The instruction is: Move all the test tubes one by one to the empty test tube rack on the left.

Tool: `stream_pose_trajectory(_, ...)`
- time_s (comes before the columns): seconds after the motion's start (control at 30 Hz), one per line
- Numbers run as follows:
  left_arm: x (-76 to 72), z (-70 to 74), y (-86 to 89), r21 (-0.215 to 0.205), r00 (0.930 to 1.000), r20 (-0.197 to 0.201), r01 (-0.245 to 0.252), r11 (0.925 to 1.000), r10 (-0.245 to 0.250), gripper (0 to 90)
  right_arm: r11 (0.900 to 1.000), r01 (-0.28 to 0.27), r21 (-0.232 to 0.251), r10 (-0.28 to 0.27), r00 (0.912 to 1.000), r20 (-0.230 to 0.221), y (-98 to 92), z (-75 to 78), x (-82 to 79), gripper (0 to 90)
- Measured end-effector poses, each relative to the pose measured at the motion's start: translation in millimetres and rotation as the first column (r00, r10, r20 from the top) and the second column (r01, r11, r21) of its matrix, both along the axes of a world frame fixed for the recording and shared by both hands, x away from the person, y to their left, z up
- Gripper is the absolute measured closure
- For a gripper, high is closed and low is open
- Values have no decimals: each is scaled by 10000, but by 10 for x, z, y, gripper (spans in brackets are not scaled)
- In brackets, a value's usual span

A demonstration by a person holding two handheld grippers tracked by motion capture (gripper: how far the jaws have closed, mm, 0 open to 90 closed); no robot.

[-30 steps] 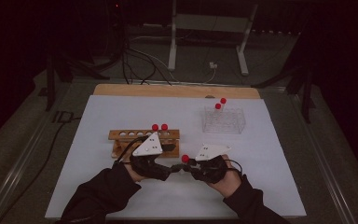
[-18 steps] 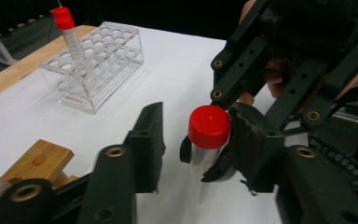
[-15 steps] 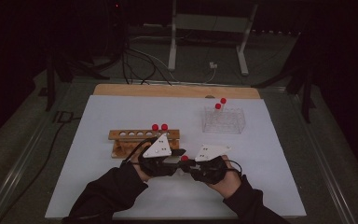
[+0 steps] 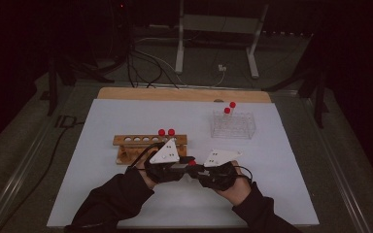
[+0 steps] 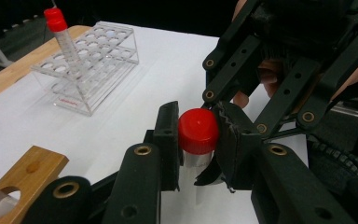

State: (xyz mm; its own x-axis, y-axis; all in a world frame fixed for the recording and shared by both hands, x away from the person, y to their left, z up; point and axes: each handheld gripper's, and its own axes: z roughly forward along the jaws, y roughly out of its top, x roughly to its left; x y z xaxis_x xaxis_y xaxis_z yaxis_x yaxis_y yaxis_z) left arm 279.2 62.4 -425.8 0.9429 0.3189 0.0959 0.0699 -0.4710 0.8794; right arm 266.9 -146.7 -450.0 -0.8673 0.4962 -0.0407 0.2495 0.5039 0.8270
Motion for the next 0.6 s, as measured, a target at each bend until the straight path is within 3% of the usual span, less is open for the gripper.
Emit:
stream_pose_trajectory(0.3,9,95,179,19,9990,156,-415,9991,415,720,9993,223,289,-228,9996,187,-52,47,-3,453)
stream_pose_trajectory(0.6,27,181,459,12,9925,390,-1164,9932,1163,720,9956,640,690,-665,9972,353,-117,107,13,197)
